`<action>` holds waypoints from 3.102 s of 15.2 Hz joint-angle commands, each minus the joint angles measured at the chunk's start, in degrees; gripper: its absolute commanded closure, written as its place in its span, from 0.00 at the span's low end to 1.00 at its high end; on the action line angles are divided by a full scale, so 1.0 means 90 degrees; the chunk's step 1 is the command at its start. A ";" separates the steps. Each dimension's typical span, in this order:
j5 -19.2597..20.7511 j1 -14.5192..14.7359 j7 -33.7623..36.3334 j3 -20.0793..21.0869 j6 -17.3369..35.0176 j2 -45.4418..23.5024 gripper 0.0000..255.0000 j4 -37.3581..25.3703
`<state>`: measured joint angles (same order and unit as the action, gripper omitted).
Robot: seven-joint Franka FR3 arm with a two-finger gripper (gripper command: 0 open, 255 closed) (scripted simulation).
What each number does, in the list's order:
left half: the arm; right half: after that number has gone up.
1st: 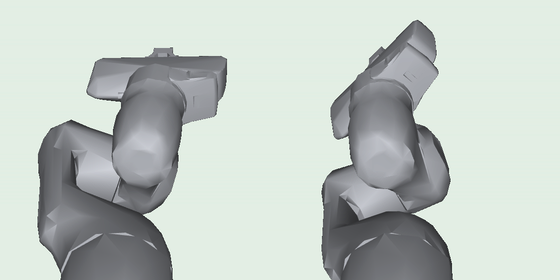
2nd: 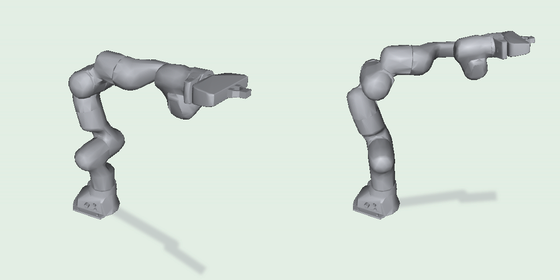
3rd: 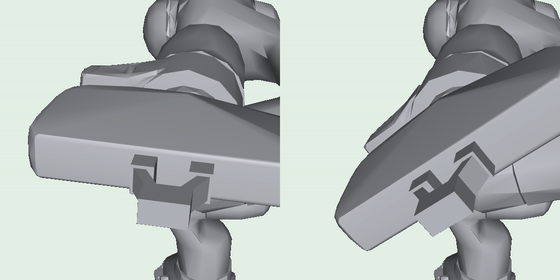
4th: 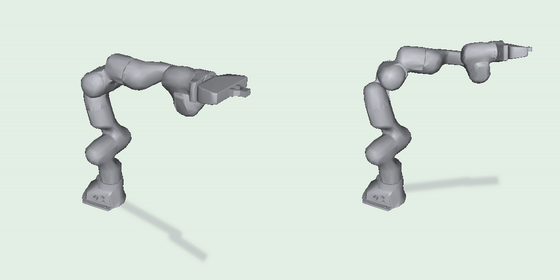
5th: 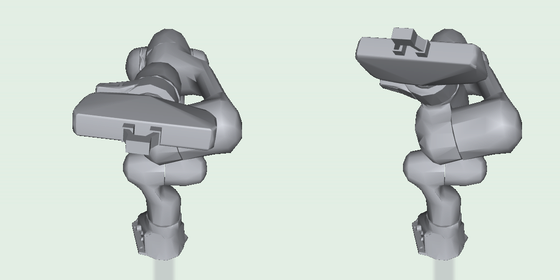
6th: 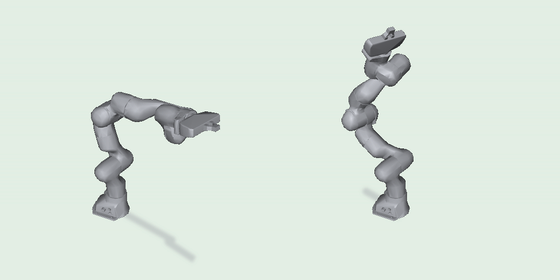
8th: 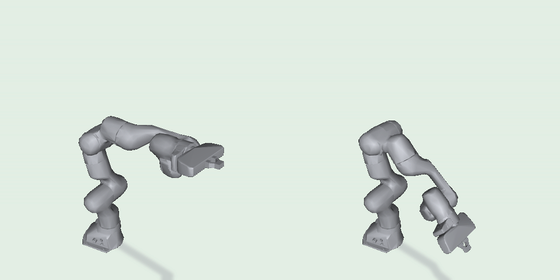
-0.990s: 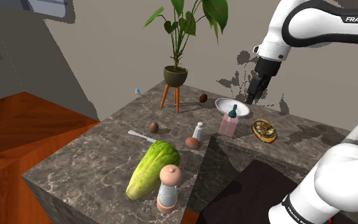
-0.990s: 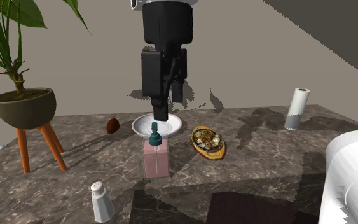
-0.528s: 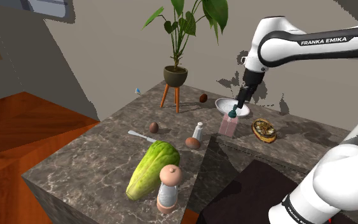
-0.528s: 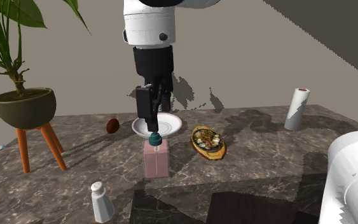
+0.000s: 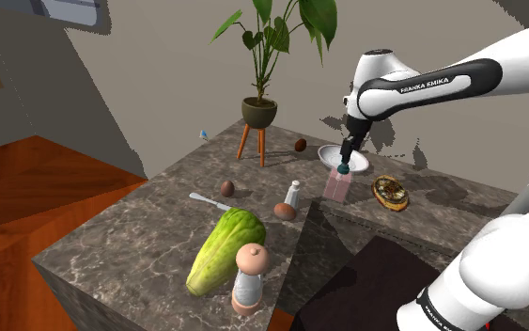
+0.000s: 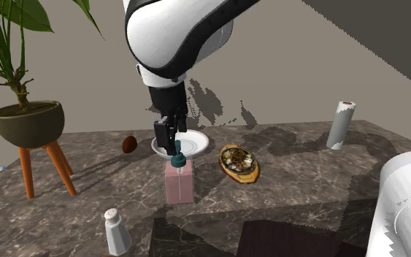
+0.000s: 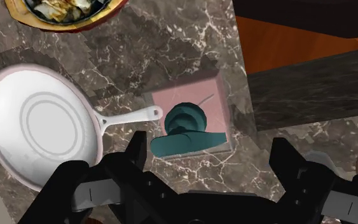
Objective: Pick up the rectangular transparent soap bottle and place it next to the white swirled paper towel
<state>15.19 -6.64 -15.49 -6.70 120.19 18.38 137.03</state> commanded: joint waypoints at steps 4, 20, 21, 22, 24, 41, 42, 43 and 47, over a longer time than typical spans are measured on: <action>0.0275 -0.0101 0.0025 -0.0076 0.0620 -0.0535 0.00 0.0014; 0.0348 -0.0150 0.0057 -0.0136 0.1032 -0.0757 1.00 0.0195; 0.0348 -0.0150 0.0057 -0.0136 0.1032 -0.0761 1.00 0.0192; 0.0347 -0.0150 0.0057 -0.0135 0.1030 -0.0761 1.00 0.0190; 0.0347 -0.0150 0.0058 -0.0136 0.1032 -0.0763 1.00 0.0190; 0.0162 -0.0092 -0.0232 -0.0077 -0.0199 -0.0239 1.00 -0.0539; 0.0151 -0.0089 -0.0251 -0.0072 -0.0285 -0.0213 1.00 -0.0601; 0.0140 -0.0085 -0.0269 -0.0067 -0.0371 -0.0189 1.00 -0.0664; 0.0100 -0.0073 -0.0343 -0.0049 -0.0713 -0.0108 1.00 -0.0931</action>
<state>16.15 -7.27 -18.30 -7.10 114.54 17.27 129.32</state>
